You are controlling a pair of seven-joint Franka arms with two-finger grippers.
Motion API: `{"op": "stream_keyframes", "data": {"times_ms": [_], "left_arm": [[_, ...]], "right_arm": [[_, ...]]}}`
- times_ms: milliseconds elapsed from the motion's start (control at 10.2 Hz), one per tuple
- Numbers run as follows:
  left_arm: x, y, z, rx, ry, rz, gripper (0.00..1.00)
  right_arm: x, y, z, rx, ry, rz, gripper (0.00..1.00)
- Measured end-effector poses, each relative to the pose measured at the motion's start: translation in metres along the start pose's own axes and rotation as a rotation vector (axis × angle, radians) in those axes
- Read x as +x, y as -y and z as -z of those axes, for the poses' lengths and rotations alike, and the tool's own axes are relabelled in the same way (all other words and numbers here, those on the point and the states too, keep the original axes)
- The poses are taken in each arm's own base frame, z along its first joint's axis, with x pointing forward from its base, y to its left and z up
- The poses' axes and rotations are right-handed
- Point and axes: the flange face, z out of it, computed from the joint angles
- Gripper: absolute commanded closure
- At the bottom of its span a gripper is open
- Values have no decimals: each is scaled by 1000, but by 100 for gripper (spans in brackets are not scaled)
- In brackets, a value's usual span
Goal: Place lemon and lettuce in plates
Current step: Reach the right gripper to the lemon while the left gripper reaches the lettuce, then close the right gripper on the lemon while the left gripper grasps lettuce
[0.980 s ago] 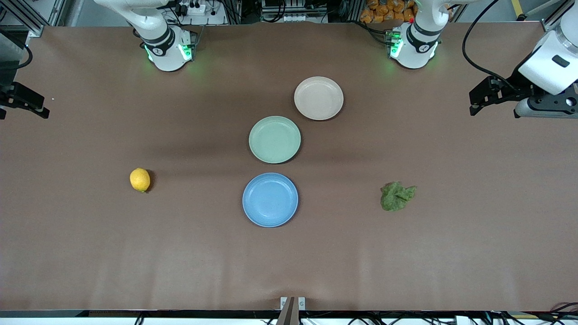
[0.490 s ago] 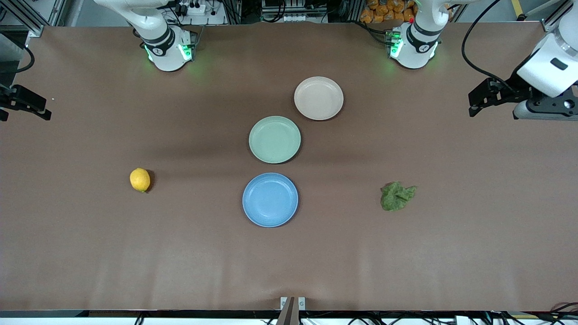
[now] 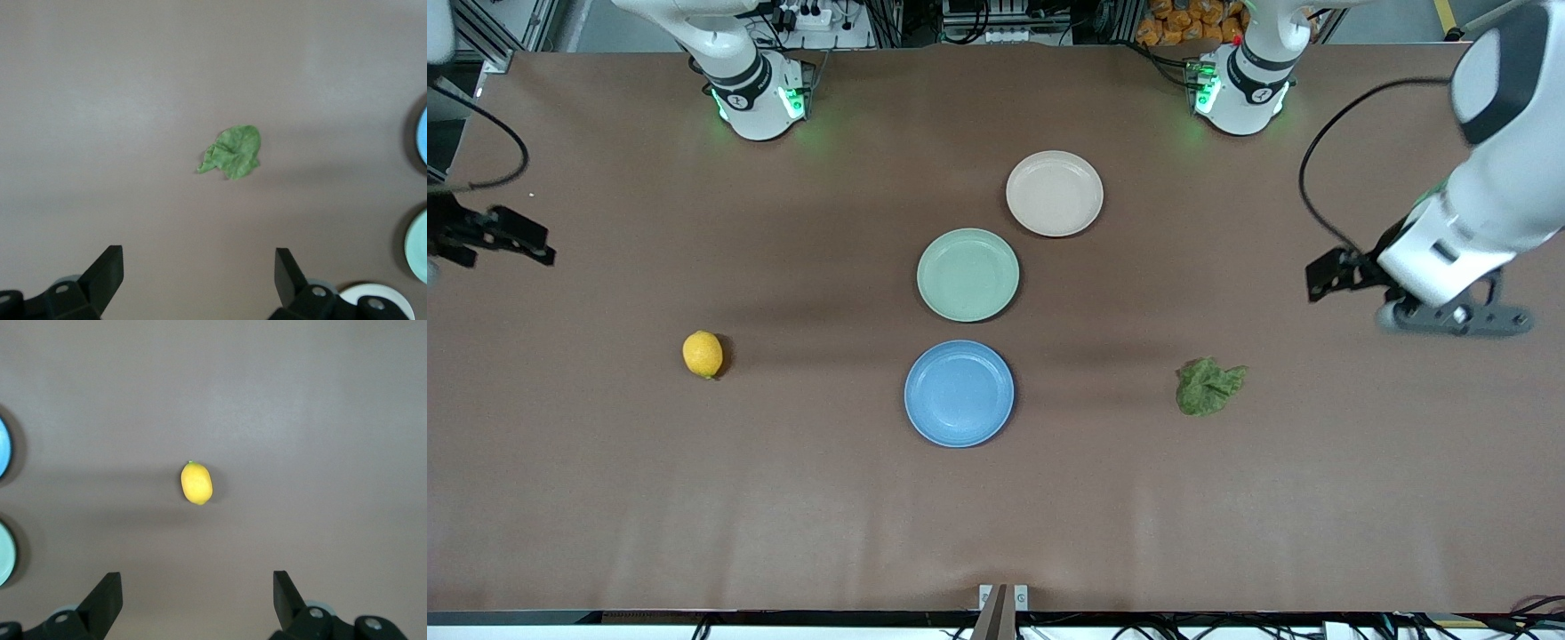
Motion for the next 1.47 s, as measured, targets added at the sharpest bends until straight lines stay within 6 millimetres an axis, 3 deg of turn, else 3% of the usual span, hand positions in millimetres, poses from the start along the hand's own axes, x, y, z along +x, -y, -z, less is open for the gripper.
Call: {"op": "stream_keyframes", "data": {"times_ms": [294,588,980,1275,1471], "left_arm": [[20,-34,-93,-8,56,60,0],[28,-38,-142,-9,96,84,0],[17,-44,-221,3,120,108,0],[14,-60,-282,55,127,138,0],[18,-57,-301,45,111,153,0]], "right_arm": [[7,1,-76,0,10,3,0],[8,6,-143,1,33,11,0],[-4,11,-263,-6,2,17,0],[-3,23,-329,4,-29,14,0],[-7,29,-366,0,-51,22,0]]}}
